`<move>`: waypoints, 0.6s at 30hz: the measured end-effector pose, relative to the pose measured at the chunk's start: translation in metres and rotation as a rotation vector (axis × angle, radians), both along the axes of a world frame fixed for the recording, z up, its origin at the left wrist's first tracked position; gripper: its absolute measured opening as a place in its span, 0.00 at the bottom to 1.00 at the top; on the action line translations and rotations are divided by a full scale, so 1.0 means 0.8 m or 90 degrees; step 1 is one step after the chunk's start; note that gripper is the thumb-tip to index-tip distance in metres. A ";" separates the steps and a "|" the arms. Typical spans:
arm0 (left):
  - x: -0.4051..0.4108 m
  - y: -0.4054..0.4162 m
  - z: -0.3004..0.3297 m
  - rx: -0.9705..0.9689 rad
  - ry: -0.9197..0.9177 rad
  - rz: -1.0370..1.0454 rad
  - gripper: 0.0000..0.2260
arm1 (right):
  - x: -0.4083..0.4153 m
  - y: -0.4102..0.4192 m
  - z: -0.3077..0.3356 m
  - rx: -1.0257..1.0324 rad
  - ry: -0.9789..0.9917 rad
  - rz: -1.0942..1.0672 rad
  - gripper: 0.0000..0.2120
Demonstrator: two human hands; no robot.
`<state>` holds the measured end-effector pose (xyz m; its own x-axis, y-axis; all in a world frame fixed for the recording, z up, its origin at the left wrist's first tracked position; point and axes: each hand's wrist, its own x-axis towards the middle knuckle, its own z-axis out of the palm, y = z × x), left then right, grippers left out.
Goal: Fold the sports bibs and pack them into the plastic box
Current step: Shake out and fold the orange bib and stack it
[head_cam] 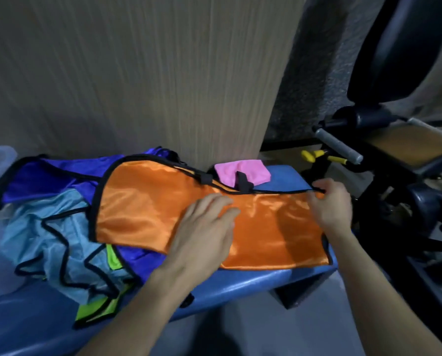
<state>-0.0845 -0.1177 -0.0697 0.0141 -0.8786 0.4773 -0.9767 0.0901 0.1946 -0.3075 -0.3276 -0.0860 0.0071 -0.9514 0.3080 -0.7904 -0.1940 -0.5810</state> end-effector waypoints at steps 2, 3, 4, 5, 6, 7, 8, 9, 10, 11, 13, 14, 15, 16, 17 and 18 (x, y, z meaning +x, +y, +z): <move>-0.018 -0.021 -0.020 0.067 -0.008 -0.049 0.17 | -0.036 -0.020 -0.009 0.052 0.013 -0.079 0.16; -0.025 -0.029 -0.029 0.115 -0.015 -0.067 0.19 | -0.051 -0.030 -0.014 0.076 -0.001 -0.107 0.18; -0.029 -0.037 -0.037 0.170 -0.025 -0.077 0.22 | -0.063 -0.039 -0.020 0.113 -0.029 -0.126 0.19; -0.032 -0.043 -0.044 0.223 -0.036 -0.082 0.26 | -0.074 -0.047 -0.027 0.155 -0.061 -0.135 0.21; -0.034 -0.047 -0.050 0.274 -0.042 -0.083 0.29 | -0.084 -0.054 -0.034 0.206 -0.099 -0.141 0.24; -0.036 -0.051 -0.056 0.316 -0.045 -0.079 0.31 | -0.094 -0.064 -0.044 0.255 -0.140 -0.149 0.28; -0.036 -0.053 -0.061 0.339 -0.048 -0.071 0.33 | -0.101 -0.069 -0.051 0.312 -0.208 -0.157 0.30; -0.036 -0.056 -0.064 0.350 -0.047 -0.061 0.34 | -0.107 -0.076 -0.060 0.376 -0.287 -0.160 0.33; -0.036 -0.058 -0.065 0.350 -0.040 -0.050 0.34 | -0.111 -0.080 -0.066 0.434 -0.346 -0.163 0.36; -0.037 -0.060 -0.066 0.341 -0.029 -0.038 0.34 | -0.113 -0.083 -0.069 0.483 -0.386 -0.155 0.37; -0.039 -0.065 -0.065 0.314 -0.013 -0.013 0.32 | -0.112 -0.087 -0.066 0.514 -0.411 -0.110 0.31; -0.041 -0.068 -0.066 0.294 -0.021 -0.002 0.29 | -0.111 -0.087 -0.064 0.509 -0.411 -0.101 0.27; -0.042 -0.071 -0.067 0.275 -0.033 0.008 0.26 | -0.110 -0.088 -0.063 0.498 -0.418 -0.098 0.23; -0.043 -0.073 -0.069 0.257 -0.042 0.015 0.23 | -0.109 -0.089 -0.063 0.483 -0.427 -0.103 0.19; -0.043 -0.075 -0.072 0.243 -0.044 0.022 0.22 | -0.106 -0.089 -0.064 0.456 -0.439 -0.108 0.15; -0.043 -0.076 -0.075 0.235 -0.043 0.027 0.20 | -0.104 -0.089 -0.065 0.423 -0.446 -0.117 0.12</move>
